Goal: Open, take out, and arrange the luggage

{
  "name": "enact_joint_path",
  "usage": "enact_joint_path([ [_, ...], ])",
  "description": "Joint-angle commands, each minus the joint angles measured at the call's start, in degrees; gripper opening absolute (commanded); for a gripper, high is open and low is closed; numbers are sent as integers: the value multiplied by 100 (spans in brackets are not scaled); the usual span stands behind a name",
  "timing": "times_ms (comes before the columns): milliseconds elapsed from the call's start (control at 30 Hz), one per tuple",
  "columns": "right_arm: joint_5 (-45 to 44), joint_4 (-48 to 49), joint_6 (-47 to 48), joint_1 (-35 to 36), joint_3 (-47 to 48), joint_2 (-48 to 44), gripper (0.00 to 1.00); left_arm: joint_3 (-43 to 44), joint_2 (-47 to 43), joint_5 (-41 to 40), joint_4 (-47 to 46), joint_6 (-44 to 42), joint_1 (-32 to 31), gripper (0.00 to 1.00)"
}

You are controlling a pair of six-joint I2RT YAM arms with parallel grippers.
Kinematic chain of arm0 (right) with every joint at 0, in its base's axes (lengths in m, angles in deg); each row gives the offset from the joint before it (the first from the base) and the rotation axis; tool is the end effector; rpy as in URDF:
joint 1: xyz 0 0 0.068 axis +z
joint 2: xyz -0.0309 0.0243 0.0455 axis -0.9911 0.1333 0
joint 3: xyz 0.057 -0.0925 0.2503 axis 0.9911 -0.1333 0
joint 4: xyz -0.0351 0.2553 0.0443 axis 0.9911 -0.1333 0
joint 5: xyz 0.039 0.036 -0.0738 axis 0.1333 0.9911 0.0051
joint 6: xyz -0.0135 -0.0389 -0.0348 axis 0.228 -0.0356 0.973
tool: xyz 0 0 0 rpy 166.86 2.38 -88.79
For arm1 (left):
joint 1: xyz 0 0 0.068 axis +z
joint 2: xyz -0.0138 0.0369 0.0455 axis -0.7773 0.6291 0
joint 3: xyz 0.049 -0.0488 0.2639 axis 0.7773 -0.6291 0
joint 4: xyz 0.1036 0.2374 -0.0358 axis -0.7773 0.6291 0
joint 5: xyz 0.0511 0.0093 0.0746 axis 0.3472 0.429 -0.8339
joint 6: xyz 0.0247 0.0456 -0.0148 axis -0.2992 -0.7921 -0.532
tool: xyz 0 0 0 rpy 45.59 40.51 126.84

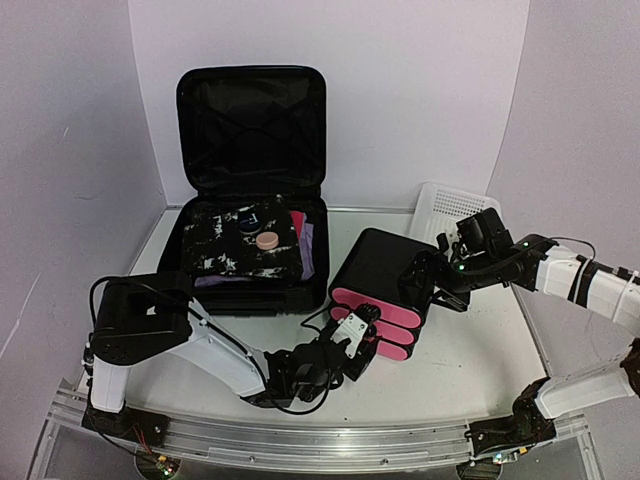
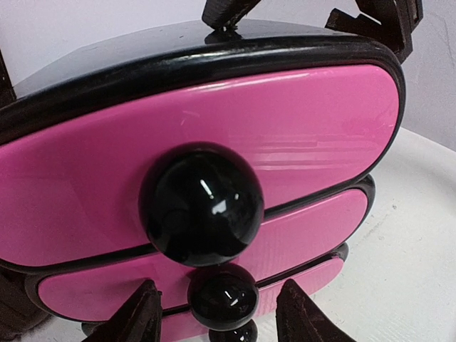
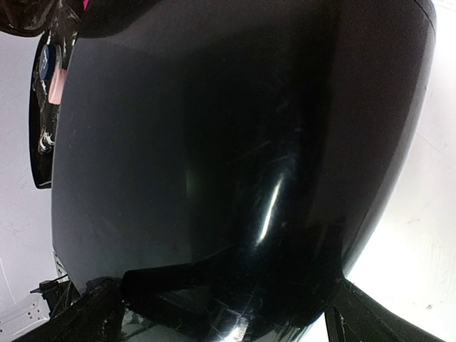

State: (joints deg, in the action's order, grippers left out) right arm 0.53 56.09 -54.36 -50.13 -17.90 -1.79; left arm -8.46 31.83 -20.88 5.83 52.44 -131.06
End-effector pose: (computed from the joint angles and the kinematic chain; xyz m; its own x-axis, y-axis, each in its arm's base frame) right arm 0.2062 0.1400 0.2519 -0.9151 0.2384 -0.3252 0.0018 0.8089 0.5879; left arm 0.0936 -0.4107 0.1302 -0.0688 0.1834 -0.9806 0.6916 0.7172 0.0856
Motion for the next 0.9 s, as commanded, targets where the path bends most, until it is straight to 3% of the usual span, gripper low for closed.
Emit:
enact_joint_path([
  [0,-170,-306,207,76,168,43,98,199,20,-127,-260,-118,26,51],
  [267,-173,-306,204,86,188,58,98,234,45,-88,-234,-151,22,40],
  [567,-172,-307,198,85,205,57,98,270,72,-170,-136,-217,28,34],
  [867,-208,-298,211,96,223,75,98,-112,-576,-21,216,-116,-98,27],
])
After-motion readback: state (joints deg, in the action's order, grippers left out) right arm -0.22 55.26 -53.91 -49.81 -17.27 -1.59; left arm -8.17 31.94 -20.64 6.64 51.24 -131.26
